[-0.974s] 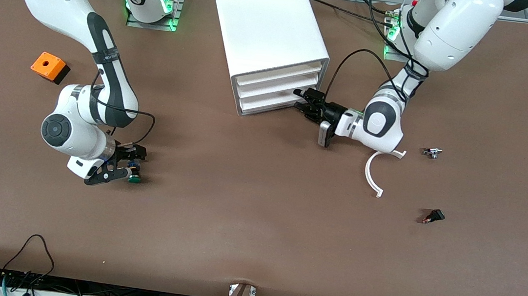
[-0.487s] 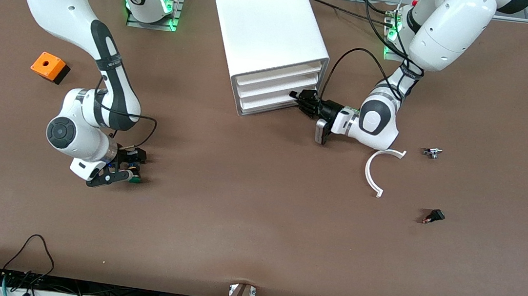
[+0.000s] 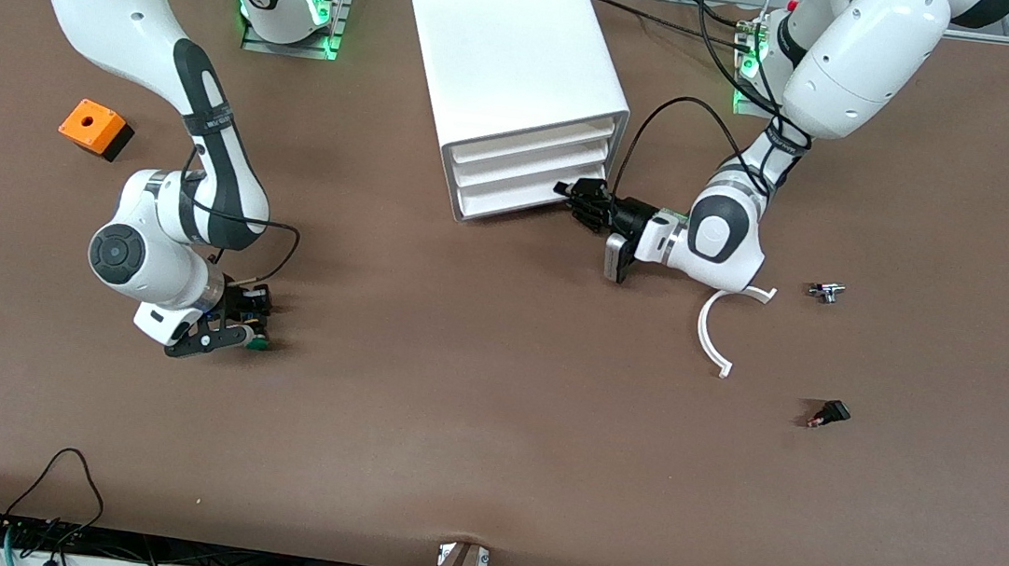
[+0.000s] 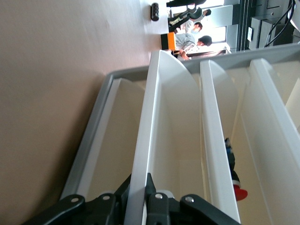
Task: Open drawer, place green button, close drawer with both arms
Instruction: 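Pull the top drawer open with the left gripper while the right gripper lifts the button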
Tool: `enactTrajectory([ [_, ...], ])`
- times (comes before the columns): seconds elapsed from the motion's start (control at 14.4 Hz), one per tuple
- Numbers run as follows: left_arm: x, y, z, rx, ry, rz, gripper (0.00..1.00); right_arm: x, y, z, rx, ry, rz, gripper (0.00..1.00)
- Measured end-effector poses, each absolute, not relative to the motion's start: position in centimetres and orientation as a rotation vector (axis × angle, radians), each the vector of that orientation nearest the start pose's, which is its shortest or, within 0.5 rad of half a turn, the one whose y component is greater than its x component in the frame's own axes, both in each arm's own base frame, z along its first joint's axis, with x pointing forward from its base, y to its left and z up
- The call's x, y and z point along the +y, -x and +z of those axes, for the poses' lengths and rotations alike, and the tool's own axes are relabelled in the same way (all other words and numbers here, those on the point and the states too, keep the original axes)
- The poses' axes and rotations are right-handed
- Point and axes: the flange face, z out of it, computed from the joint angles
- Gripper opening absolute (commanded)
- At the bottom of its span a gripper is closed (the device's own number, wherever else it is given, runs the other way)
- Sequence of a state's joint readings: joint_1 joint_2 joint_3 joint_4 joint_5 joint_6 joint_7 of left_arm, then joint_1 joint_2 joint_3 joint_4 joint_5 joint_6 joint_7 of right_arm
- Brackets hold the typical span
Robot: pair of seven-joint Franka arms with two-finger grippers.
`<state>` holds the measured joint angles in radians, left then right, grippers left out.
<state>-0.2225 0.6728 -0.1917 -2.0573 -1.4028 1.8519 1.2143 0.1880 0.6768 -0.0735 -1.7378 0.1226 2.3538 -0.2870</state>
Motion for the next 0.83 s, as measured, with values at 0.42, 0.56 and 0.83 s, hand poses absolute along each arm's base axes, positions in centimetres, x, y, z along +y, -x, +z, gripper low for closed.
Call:
enactTrajectory([
  [0.42,-27.0,-49.7,11.4,-0.421,-1.75,-0.159,0.0,8.2,-65.6,18.4,-0.507,3.056,0.084,0.3],
  [0.56,-26.4,-50.9,11.4,-0.422,-1.757,-0.14,0.0,8.2,-65.6,18.5,-0.507,3.056,0.082,0.29],
  [0.83,-24.8,-53.6,11.7,-0.415,-1.778,-0.091,0.0,8.2,-66.5,19.6,-0.508,3.06,0.031,0.26],
])
